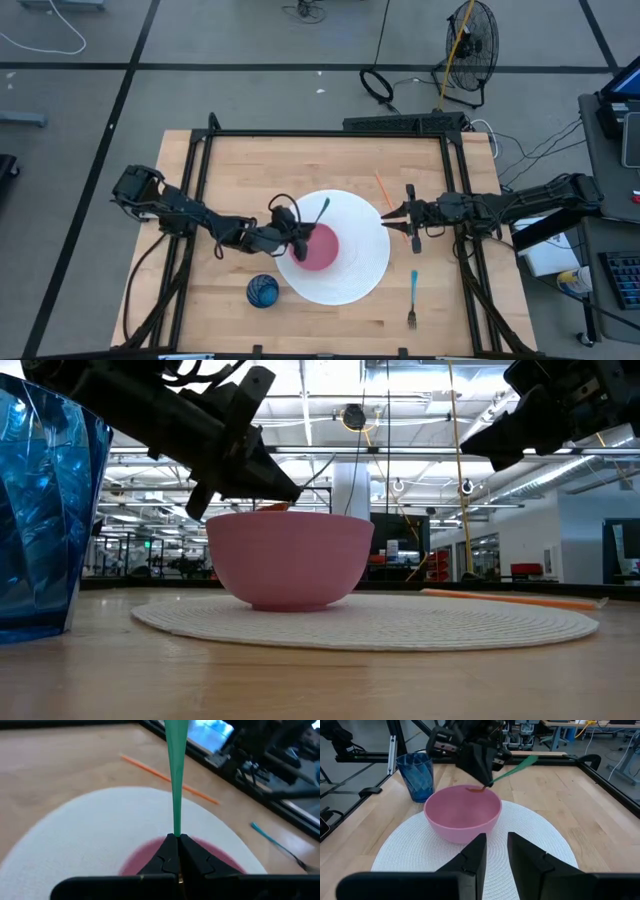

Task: Pick & Place Utensil
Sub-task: Put the green spoon into the pink bowl

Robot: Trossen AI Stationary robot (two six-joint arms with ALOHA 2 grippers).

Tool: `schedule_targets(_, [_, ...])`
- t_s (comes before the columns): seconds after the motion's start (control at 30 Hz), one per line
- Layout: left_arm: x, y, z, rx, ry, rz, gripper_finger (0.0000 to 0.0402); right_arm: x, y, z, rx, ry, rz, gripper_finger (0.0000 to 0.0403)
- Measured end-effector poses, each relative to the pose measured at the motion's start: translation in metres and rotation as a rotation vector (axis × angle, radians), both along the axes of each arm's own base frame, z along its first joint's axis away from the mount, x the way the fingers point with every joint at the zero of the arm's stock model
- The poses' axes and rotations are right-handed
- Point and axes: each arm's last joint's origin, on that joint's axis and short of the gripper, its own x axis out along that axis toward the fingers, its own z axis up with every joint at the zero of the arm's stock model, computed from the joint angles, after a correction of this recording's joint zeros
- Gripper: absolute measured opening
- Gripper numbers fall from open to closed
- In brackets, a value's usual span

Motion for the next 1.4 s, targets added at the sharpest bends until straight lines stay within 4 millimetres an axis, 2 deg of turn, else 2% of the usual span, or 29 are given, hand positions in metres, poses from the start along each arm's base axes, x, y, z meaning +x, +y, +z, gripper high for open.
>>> schedule_targets(0.3, [0.001,0.000,-0.001,-0.030,0.009,-0.047,0.0000,0.001,0.000,0.004,0.006,-0.043,0.000,0.0075])
schedule_targets(0.43, [0.004,-0.002,-0.010,-0.018,0.022,-0.070,0.0000,0.002,0.000,0.006,0.004,-0.065,0.002,0.0075])
schedule_targets(0.6, [0.014,-0.003,-0.019,0.008,-0.021,-0.137,0.0000,0.013,0.003,0.003,0.072,-0.184,0.026,0.0076])
schedule_targets(0.7, [0.015,-0.003,-0.019,0.047,-0.041,-0.140,0.0000,0.021,0.006,-0.001,0.097,-0.251,0.100,0.0087])
schedule_targets(0.8, [0.014,-0.003,-0.015,0.085,-0.044,-0.131,0.0000,0.028,0.006,-0.004,0.109,-0.295,0.080,0.0115])
schedule_targets(0.97, [0.013,-0.009,-0.006,0.173,-0.079,-0.143,0.0000,0.046,0.004,-0.021,0.175,-0.264,-0.060,0.0173])
schedule_targets(1.07, [0.014,-0.009,-0.004,0.201,-0.087,-0.148,0.0000,0.061,0.004,-0.027,0.213,-0.268,-0.087,0.0198])
schedule_targets(1.27, [0.014,-0.008,-0.002,0.240,-0.092,-0.140,0.0000,0.099,0.009,-0.032,0.209,-0.253,-0.087,0.0210])
schedule_targets(1.4, [0.014,-0.008,0.000,0.268,-0.100,-0.139,0.0000,0.116,0.006,-0.033,0.205,-0.249,-0.105,0.0209])
